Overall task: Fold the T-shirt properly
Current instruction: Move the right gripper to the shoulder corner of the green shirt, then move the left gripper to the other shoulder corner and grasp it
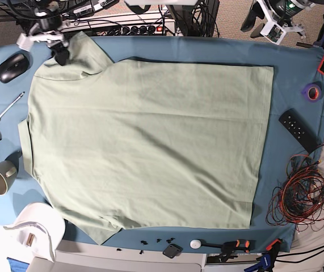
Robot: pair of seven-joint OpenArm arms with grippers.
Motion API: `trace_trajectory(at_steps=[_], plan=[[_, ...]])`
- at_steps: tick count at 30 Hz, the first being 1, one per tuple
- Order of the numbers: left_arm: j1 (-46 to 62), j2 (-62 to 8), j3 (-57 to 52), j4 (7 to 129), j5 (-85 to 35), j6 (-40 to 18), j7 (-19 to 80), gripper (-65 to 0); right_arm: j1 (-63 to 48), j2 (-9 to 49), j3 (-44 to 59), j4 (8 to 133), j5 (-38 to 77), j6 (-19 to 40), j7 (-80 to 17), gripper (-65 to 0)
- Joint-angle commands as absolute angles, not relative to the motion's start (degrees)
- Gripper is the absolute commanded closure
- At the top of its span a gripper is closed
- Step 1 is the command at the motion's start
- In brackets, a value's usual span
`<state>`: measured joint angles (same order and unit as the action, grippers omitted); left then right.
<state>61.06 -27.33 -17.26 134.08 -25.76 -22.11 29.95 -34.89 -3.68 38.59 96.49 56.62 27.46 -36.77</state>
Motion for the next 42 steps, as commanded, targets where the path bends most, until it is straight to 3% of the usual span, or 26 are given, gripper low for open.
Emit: trace_trajectory(at_steps=[1, 4, 5, 7, 11, 14, 20, 27, 35, 40, 42], plan=[[61.71, -27.77, -17.39, 135.00, -26.17, -22.15, 28.51, -16.7, -35.44, -3.38, 37.80, 97.06, 54.74, 27.20, -37.76, -17.7], [61.71, -27.77, -17.39, 135.00, -26.06, -22.15, 28.53, -16.7, -35.42, -3.33, 36.73, 97.06, 53.91, 27.20, -37.76, -17.4], [61.71, -27.77, -17.39, 135.00, -25.58, -22.15, 28.56, -16.7, -35.42, -3.31, 36.73, 97.06, 53.89, 27.22, -37.76, -13.6], [61.04, -27.79, -17.39, 135.00, -25.08, -21.93, 29.43, -17.6, -35.42, -3.16, 36.75, 97.06, 53.47, 27.51, -38.57, 0.0], [55.88, -27.79, -17.45, 135.00, -24.62, -11.68, 33.23, -26.6, -35.40, -3.01, 36.73, 97.08, 51.33, 29.80, -38.98, 0.0], [52.01, -27.79, -17.45, 135.00, -23.05, -8.32, 33.10, -27.7, -35.42, -3.01, 36.73, 97.08, 51.33, 29.80, -39.00, 0.0], [44.03, -27.77, -17.45, 123.20, -26.76, -8.93, 33.10, -27.7, -35.42, -3.03, 36.73, 97.06, 51.33, 29.80, -39.03, 0.0], [34.85, -27.77, -17.45, 106.98, -35.79, -15.92, 37.43, -27.7, -35.42, -3.03, 36.73, 97.06, 51.33, 29.80, -39.03, 0.0], [33.21, -27.46, -17.37, 105.91, -43.48, -20.95, 39.94, -27.7, -35.40, -3.03, 36.73, 97.08, 51.33, 29.80, -38.96, 0.0], [33.19, -26.33, -17.39, 105.89, -43.77, -21.06, 39.35, -27.4, -35.40, -3.03, 36.73, 97.08, 51.35, 29.80, -38.98, 0.0], [33.19, -26.02, -17.39, 105.89, -43.75, -21.06, 38.96, -22.7, -35.42, -3.03, 36.73, 97.08, 51.35, 29.80, -38.96, 0.0]])
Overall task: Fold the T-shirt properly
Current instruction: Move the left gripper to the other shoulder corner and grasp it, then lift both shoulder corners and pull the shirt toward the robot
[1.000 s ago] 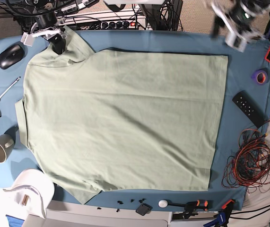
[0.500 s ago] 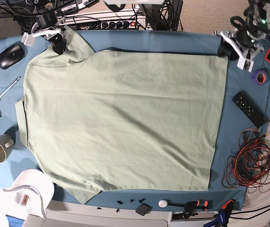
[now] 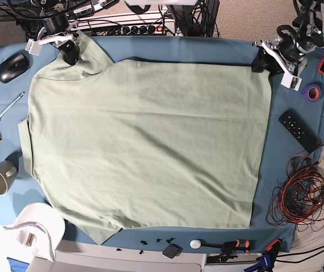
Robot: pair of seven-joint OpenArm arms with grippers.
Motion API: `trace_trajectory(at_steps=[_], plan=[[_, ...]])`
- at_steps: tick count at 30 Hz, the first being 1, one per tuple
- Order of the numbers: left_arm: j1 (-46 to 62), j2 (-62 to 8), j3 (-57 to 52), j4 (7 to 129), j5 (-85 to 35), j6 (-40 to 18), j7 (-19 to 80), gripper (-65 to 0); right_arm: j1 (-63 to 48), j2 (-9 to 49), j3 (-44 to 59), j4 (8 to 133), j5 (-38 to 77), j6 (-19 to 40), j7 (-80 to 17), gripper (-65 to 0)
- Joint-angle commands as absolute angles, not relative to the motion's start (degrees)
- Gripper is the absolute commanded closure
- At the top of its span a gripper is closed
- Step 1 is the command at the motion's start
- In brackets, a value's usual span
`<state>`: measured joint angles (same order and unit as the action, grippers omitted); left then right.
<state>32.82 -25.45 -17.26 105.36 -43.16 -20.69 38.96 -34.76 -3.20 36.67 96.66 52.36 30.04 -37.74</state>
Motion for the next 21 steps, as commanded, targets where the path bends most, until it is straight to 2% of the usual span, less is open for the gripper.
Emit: trace_trajectory(at_steps=[1, 4, 5, 8, 21], plan=[[33.17, -25.87, -17.39, 105.91, -43.75, -21.06, 38.92, -18.2, -35.42, -3.03, 36.73, 97.08, 51.37, 29.80, -38.98, 0.0], [33.19, -25.69, -17.39, 105.91, -43.72, -21.04, 38.35, -2.3, -35.42, -3.01, 36.73, 97.08, 51.62, 31.35, -39.05, 0.0], [33.17, -25.71, -17.39, 105.91, -43.72, -21.04, 38.15, 0.0, -35.42, -3.01, 36.73, 97.06, 51.59, 33.43, -39.05, 0.0], [33.17, -25.71, -17.39, 105.91, -43.38, -21.04, 37.87, 0.0, -35.42, -3.01, 36.73, 97.08, 51.62, 40.00, -39.03, 0.0], [33.58, -25.74, -17.45, 106.02, -42.04, -20.64, 38.54, 0.0, -36.23, -3.03, 36.86, 97.08, 51.62, 40.00, -39.03, 0.0]])
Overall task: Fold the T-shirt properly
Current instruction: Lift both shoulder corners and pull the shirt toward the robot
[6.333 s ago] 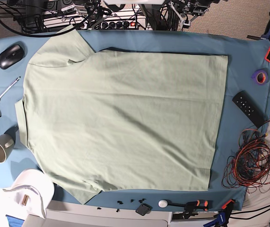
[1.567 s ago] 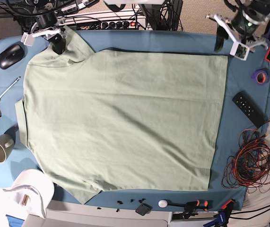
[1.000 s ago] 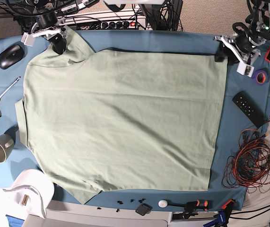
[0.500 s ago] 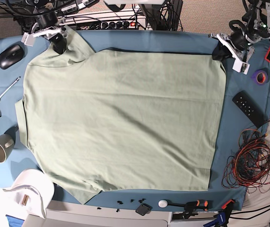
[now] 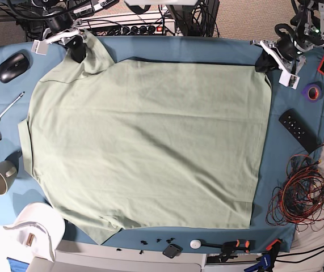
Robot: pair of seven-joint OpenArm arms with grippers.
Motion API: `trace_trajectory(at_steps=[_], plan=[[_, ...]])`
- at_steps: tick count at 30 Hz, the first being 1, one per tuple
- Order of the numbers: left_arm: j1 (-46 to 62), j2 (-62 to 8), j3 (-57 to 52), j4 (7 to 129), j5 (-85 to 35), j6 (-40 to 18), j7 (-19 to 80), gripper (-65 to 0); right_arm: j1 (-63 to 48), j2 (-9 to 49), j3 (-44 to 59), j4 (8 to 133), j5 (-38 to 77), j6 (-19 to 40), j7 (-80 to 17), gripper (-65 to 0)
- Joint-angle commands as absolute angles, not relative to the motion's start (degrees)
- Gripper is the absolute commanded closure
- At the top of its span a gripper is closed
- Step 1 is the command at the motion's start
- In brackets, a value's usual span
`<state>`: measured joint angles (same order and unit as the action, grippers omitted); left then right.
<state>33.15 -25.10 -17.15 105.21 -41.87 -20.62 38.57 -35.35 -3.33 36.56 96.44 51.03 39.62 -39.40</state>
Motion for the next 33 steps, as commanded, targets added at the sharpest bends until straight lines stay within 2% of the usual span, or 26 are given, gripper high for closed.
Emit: trace_trajectory(at_steps=[1, 7, 13, 24, 33], plan=[[33.71, -25.74, -17.45, 106.10, -42.04, -20.64, 38.65, 0.0, -36.71, -3.03, 36.86, 97.08, 51.94, 40.00, -39.07, 0.0], [35.46, -25.80, -17.45, 108.07, -42.04, -20.62, 39.48, 0.0, -39.77, -2.46, 37.98, 97.08, 54.98, 40.00, -40.88, 0.0], [39.42, -25.89, -18.09, 111.94, -42.04, -20.64, 40.29, 0.0, -43.38, 1.02, 38.44, 97.08, 56.95, 40.00, -41.23, 0.0], [46.15, -25.87, -26.85, 117.45, -43.66, -20.67, 41.19, 0.0, -49.30, 4.45, 38.85, 97.08, 63.37, 40.00, -44.01, 0.0], [49.91, -25.85, -26.98, 117.51, -43.75, -20.69, 41.67, 0.0, -53.54, 4.78, 39.16, 97.10, 66.81, 40.00, -45.78, 0.0]])
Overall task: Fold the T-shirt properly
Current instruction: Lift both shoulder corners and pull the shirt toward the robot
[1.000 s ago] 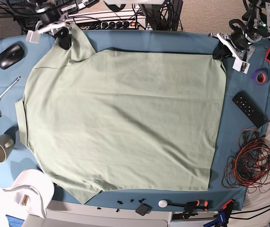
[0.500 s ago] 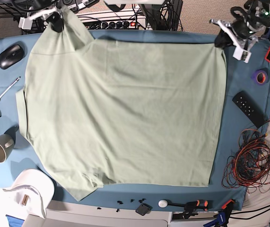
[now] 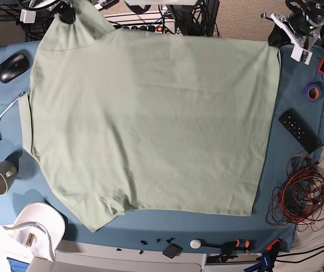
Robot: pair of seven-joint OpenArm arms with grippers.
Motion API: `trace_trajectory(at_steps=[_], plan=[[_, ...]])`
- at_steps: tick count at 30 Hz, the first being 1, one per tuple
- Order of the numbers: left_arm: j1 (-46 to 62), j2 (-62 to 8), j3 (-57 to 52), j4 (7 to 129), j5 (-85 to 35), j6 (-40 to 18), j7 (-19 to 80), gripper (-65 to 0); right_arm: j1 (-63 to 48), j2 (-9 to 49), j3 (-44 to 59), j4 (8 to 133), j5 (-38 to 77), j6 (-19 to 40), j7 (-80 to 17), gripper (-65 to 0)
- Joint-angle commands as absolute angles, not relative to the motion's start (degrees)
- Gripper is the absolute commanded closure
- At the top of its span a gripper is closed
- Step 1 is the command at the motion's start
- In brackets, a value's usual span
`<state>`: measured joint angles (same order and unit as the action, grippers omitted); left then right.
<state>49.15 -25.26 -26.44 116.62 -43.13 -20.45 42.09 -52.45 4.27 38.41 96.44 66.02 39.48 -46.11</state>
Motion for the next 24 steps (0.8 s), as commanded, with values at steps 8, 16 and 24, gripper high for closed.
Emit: trace_trajectory(at_steps=[8, 16, 24], plan=[[52.75, -25.69, -26.98, 117.51, -43.77, -20.93, 42.09, 0.0, -56.27, 5.41, 42.87, 97.08, 69.69, 40.00, -47.29, 0.0], [54.35, -25.54, -26.98, 117.51, -43.77, -20.91, 42.46, 0.0, -56.36, 7.53, 45.60, 97.08, 70.06, 40.00, -47.77, 0.0], [57.01, -25.52, -26.98, 117.51, -43.77, -20.91, 42.44, 0.0, -56.36, 7.44, 45.60, 97.08, 70.08, 40.00, -48.05, 0.0]])
